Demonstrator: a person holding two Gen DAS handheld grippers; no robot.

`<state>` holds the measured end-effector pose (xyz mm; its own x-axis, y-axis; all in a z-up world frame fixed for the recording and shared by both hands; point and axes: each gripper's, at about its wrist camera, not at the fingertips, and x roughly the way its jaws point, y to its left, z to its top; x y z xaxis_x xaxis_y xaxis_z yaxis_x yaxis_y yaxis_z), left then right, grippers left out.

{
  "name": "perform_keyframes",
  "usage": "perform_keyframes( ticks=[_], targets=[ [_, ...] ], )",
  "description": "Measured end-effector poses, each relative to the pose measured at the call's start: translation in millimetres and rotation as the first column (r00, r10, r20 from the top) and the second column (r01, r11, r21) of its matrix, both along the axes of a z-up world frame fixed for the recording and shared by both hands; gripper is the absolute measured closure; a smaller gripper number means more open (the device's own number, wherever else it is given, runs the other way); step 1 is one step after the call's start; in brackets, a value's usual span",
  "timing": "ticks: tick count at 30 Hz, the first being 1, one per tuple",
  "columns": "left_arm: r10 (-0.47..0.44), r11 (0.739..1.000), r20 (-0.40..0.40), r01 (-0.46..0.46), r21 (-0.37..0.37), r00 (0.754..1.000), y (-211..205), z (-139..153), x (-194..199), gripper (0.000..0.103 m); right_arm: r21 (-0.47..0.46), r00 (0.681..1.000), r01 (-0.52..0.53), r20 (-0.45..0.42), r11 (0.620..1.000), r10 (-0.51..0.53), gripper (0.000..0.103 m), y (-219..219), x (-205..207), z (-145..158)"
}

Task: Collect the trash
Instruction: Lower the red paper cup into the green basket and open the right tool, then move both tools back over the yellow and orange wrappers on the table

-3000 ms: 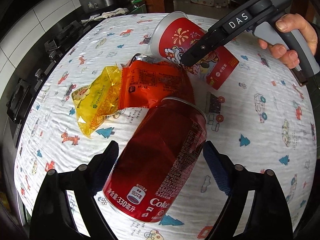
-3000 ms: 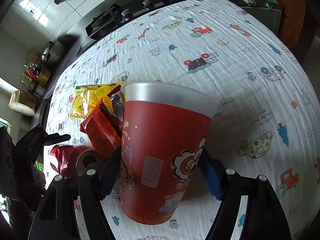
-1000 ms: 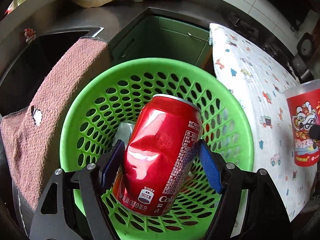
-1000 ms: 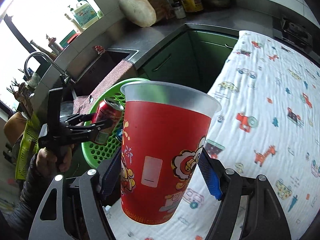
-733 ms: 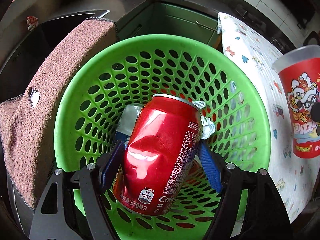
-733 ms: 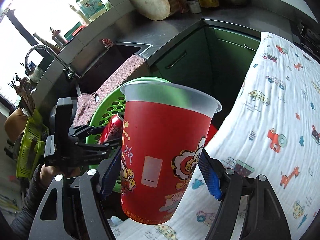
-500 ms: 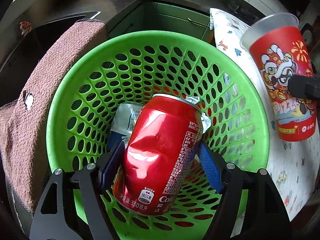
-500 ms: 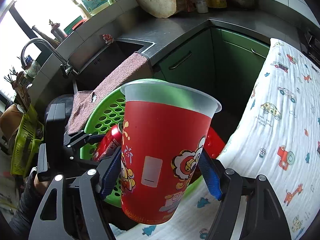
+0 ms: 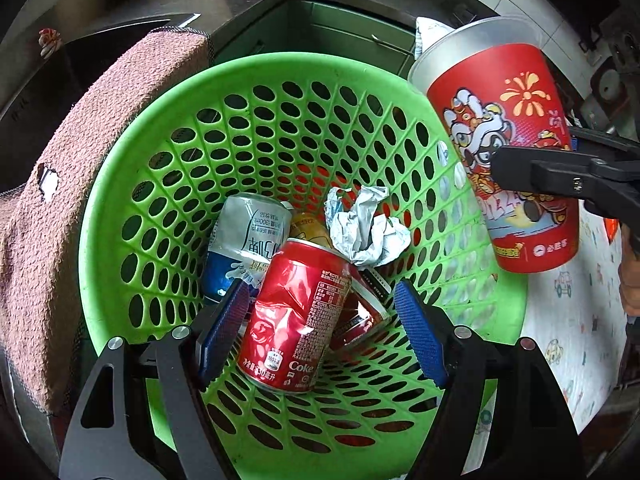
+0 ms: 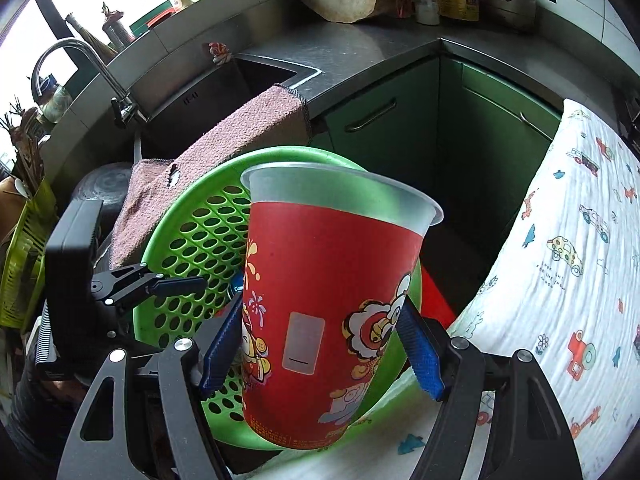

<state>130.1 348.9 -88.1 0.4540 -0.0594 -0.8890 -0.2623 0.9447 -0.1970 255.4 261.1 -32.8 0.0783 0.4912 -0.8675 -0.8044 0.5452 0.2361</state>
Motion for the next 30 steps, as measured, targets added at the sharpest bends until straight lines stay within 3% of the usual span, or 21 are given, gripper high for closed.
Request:
perform_keyframes(
  ticks=[5, 8, 14, 30],
  targets=[
    [0.005, 1.000, 0.021, -0.005, 0.028, 1.000, -2.5, 11.3, -6.8, 0.026, -0.018, 1.000, -0.007, 0.000, 1.000, 0.007, 0.031, 7.4, 0.4, -8.9],
    [0.008, 0.999, 0.033, -0.009, 0.035, 0.999, -2.5, 17.0, -12.0, 0.025, -0.009, 1.000, -0.001, -0.005, 1.000, 0.001, 0.023, 7.2, -0.1, -10.3],
    [0.031, 0.999, 0.046, -0.033, 0.039, 0.998, 0.9, 24.8, -21.3, 0.022, 0.002, 1.000, 0.009, 0.011, 1.000, -0.009, 0.022, -3.7, -3.8, -2.4],
    [0.023, 0.999, 0.100, -0.027, 0.035, 0.995, -22.8, 46.4, -27.7, 0.017, 0.067, 0.991, 0.117, 0.057, 0.991, -0.121, 0.016, -95.6, -14.6, 29.1]
  ],
)
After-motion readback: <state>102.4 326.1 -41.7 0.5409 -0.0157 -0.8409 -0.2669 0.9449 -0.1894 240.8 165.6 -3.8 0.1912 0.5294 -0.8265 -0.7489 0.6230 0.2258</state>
